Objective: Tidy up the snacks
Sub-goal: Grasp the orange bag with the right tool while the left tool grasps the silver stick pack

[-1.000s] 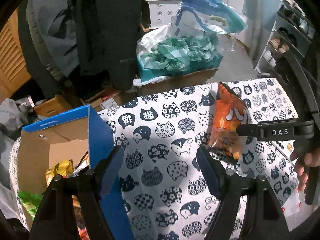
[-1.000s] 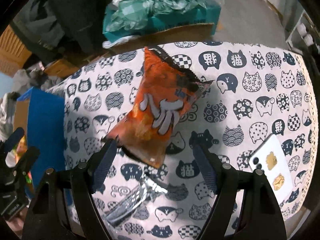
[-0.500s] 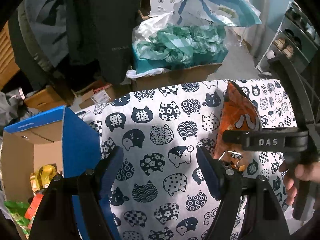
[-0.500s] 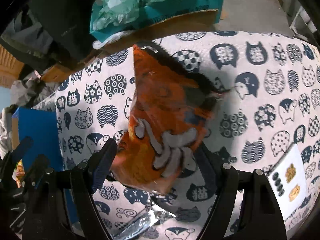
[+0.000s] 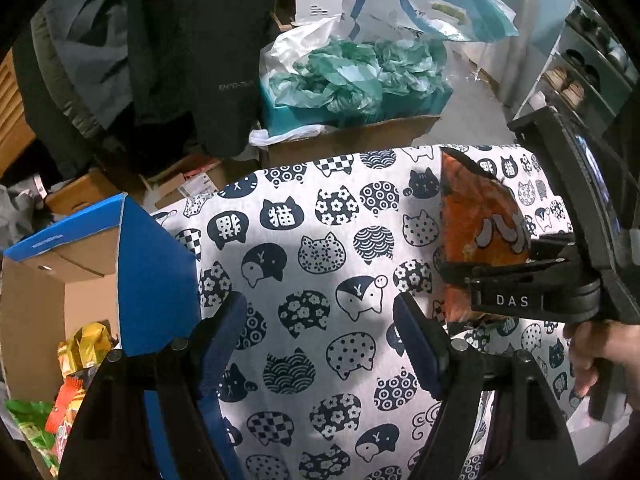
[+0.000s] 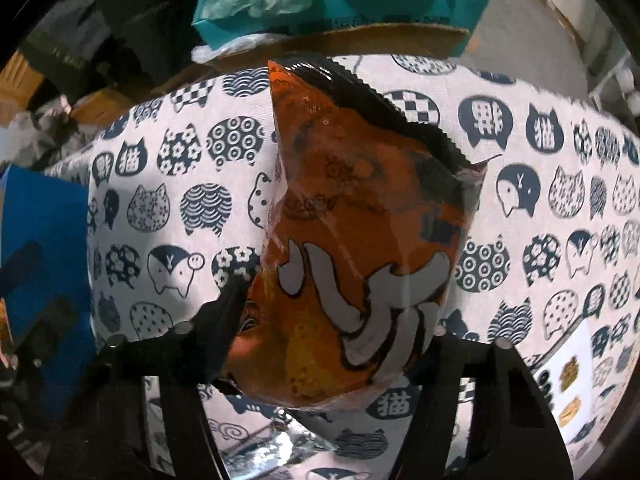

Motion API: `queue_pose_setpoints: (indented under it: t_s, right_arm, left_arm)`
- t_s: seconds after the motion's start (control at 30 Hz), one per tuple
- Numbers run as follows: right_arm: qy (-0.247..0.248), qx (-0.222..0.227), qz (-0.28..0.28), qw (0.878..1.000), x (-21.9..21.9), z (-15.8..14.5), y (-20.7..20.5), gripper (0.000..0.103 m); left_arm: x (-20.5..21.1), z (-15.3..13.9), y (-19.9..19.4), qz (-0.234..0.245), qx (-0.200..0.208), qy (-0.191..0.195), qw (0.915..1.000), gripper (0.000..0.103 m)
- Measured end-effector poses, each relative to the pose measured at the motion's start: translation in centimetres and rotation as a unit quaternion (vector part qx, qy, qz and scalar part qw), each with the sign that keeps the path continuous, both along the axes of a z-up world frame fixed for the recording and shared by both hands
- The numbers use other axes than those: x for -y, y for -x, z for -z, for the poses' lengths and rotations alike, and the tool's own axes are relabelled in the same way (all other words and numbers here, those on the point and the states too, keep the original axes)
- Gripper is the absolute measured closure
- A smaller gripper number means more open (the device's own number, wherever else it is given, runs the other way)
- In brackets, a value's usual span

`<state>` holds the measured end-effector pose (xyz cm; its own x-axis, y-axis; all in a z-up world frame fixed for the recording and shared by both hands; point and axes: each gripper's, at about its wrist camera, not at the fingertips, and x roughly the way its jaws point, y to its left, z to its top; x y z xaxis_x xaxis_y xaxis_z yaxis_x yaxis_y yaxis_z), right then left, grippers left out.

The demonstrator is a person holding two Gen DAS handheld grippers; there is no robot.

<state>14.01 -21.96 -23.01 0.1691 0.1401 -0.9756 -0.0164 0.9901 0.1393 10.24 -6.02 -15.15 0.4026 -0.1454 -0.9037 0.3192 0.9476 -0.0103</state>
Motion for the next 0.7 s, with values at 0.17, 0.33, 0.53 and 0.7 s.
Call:
queue_pose_setpoints:
  t_s: [0.17, 0.33, 0.53, 0.7]
  right_arm:
    - [0.043, 0.020, -0.039, 0.998, -0.5, -1.0, 1.3, 0.047]
    - [0.059, 0.039, -0.064, 0.995, 0.3, -3.0, 3.5, 0.047]
    - [0.056, 0.037, -0.063, 0.996, 2.0, -4.2, 6.2, 0.047]
    - [0.061, 0.032, -0.063, 0.996, 3.3, -4.5, 8.6, 0.047]
  left_arm:
    - [0.2, -0.1, 1.1, 0.010, -0.006, 0.000, 0.9999, 0.026]
    - [1.0, 0.1, 3.3, 0.037, -0.016, -0.005, 0.9992, 0.026]
    - [2.4, 0.6, 5.5, 0.055, -0.045, 0.011, 0.9974, 0.023]
    - [4.0, 1.5, 7.7, 0.079, -0.061, 0.008, 0.9950, 0.023]
